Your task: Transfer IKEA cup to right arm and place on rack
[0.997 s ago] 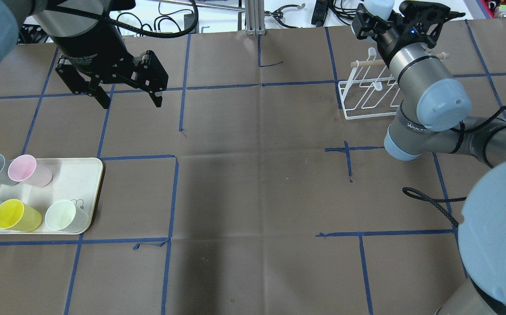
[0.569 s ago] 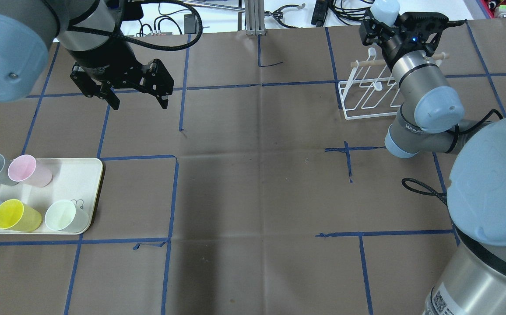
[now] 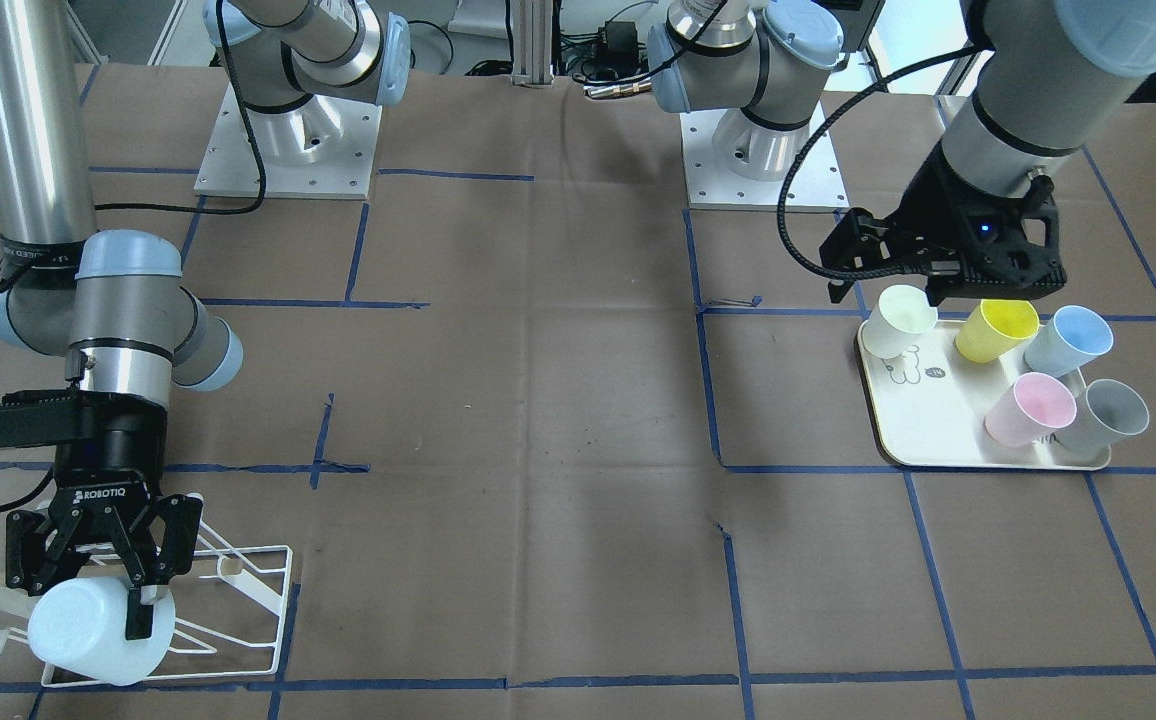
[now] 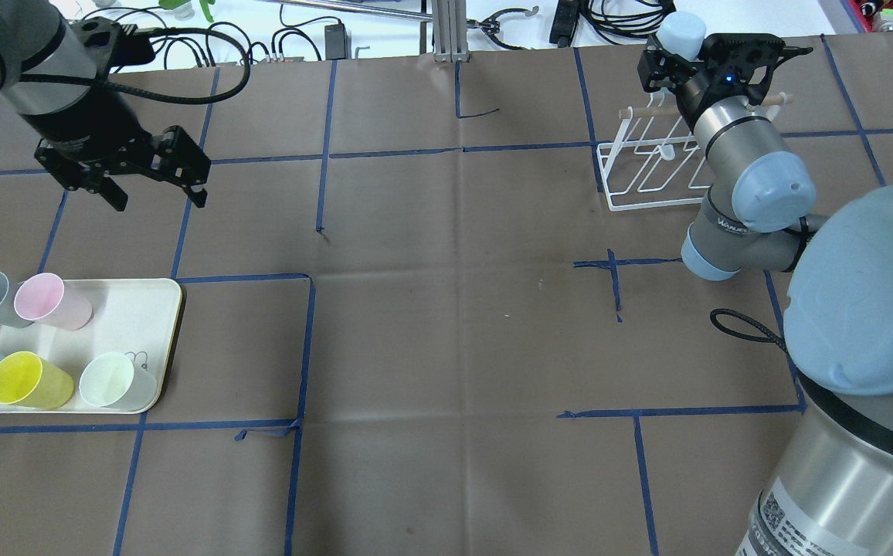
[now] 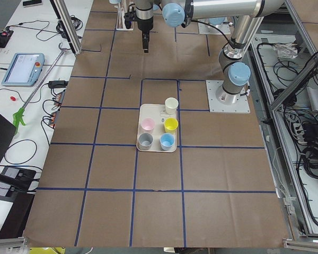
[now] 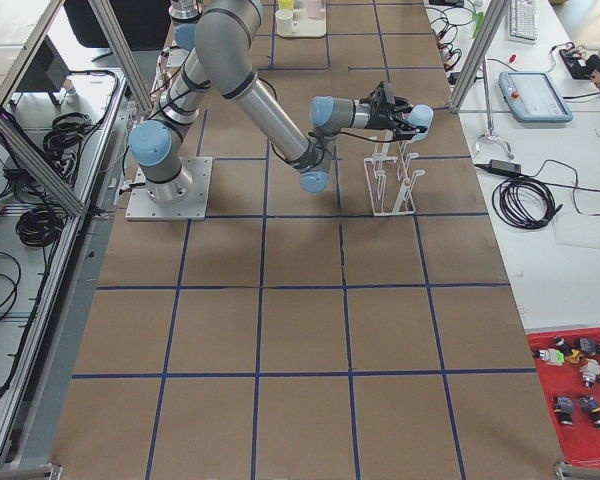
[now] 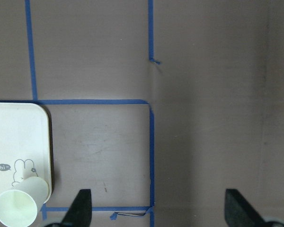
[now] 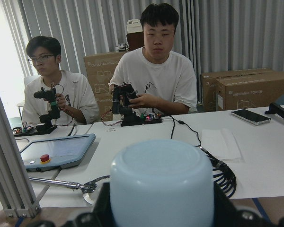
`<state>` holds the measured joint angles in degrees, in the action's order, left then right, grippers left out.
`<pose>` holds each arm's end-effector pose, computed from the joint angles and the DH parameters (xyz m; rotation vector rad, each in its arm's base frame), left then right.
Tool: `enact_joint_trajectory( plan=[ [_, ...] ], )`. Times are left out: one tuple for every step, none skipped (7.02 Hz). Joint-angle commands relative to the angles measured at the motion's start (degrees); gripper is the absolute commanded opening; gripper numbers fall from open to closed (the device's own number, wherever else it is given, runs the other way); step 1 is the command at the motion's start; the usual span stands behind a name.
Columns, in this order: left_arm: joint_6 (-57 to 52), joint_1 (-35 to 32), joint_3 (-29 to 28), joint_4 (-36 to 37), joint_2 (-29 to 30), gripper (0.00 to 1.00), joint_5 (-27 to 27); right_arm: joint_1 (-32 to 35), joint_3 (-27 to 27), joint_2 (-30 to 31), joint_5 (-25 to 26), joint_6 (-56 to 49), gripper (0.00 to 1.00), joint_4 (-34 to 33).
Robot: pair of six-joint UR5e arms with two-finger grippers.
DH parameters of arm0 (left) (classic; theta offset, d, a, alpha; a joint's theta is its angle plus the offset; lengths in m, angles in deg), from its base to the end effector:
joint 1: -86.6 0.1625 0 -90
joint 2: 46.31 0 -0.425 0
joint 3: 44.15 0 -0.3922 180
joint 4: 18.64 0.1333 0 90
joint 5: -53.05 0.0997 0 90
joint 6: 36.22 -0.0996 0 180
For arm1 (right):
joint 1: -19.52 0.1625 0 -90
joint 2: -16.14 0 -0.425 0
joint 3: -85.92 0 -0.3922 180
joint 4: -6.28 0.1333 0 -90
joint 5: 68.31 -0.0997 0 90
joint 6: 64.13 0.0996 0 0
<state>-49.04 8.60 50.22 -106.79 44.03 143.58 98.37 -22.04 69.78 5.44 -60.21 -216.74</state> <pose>-0.0280 -0.5049 0.4508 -0.0228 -3.1388 -0.0796 0.0433 -0.6140 0.2652 0.0347 2.3195 -1.9062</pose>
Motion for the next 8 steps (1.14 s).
enact_joint_trajectory(
  plan=[
    [-11.0, 9.5, 5.9, 0.5, -2.7, 1.0, 1.3, 0.0, 0.7, -0.6, 0.2, -0.1, 0.31, 0.4],
    [-13.3, 13.0, 8.3, 0.5, -3.4, 0.99, 1.3, 0.0, 1.1, -2.0, 0.1, -0.1, 0.31, 0.3],
    [-15.0, 14.2, 10.7, 0.6, -4.7, 0.99, 1.4, 0.1, 0.7, -2.4, 0.2, -0.1, 0.31, 0.3],
    [-15.2, 14.4, 13.4, 1.0, -7.7, 0.99, 1.4, 0.2, 0.3, -2.3, 0.2, -0.1, 0.31, 0.3],
    [-15.4, 14.5, 16.0, 2.4, -9.4, 0.99, 1.9, 0.2, -0.1, -2.3, 0.3, -0.1, 0.31, 0.3],
    [-15.6, 14.6, 18.1, 3.8, -10.3, 0.99, 2.7, 0.2, -0.8, -2.3, 0.2, -0.1, 0.31, 0.3],
    [-15.6, 14.9, 20.4, 6.0, -10.6, 0.99, 3.0, 0.2, -0.9, -2.1, 0.2, -0.1, 0.39, 0.4],
    [-15.7, 15.3, 22.5, 8.4, -10.5, 0.99, 2.9, 0.2, -0.8, -2.0, 0.2, 0.1, 0.71, 0.9]
  ],
)
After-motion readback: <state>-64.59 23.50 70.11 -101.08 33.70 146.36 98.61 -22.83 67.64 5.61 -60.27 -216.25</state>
